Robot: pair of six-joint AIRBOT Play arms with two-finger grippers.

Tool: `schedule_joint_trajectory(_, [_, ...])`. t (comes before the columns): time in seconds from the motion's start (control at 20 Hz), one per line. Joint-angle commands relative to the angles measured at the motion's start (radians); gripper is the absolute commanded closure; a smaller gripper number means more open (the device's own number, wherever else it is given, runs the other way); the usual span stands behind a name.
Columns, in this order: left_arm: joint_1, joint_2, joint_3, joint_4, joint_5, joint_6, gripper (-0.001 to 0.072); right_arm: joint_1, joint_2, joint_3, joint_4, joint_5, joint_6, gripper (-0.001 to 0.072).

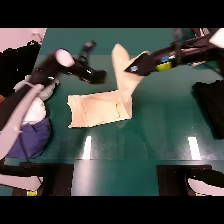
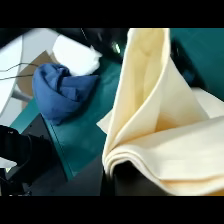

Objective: Fold the shirts.

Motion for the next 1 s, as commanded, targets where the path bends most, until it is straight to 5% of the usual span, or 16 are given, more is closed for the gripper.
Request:
schedule_joint_trajectory(0.0, [0.167,0.177,0.001,0.129,-0.078,0.010,0.0684,0.192,-0.100,0.003,0.000,-0.203,-0.053,0.0697])
schedule_joint_trajectory(0.1, [0.238,0.250,0.001,0.153,-0.090,0.010,0.0683,0.298,-0.203,0.056,-0.002,-0.254,-0.100,0.0693])
schedule_joint_trajectory(0.15, [0.265,0.274,0.001,0.153,-0.089,0.009,0.0684,0.338,-0.263,0.107,-0.002,-0.249,-0.131,0.0566])
schedule_joint_trajectory(0.2, [0.288,0.294,0.001,0.153,-0.090,0.009,0.0684,0.366,-0.314,0.156,-0.005,-0.237,-0.132,0.0277])
schedule_joint_trajectory(0.25, [0.301,0.304,0.001,0.153,-0.094,0.009,0.0683,0.381,-0.358,0.204,-0.006,-0.198,-0.131,0.0158])
schedule_joint_trajectory(0.4, [0.310,0.312,0.000,0.154,-0.118,0.010,0.0684,0.343,-0.415,0.293,-0.094,0.001,-0.042,0.0260])
schedule_joint_trajectory(0.6, [0.310,0.312,0.000,0.153,-0.144,0.010,0.0684,0.172,-0.404,0.267,-0.195,0.220,0.012,0.0262])
schedule_joint_trajectory(0.95, [0.310,0.312,0.000,0.152,-0.174,0.035,0.0683,-0.203,-0.244,-0.230,-0.179,0.012,0.090,0.0261])
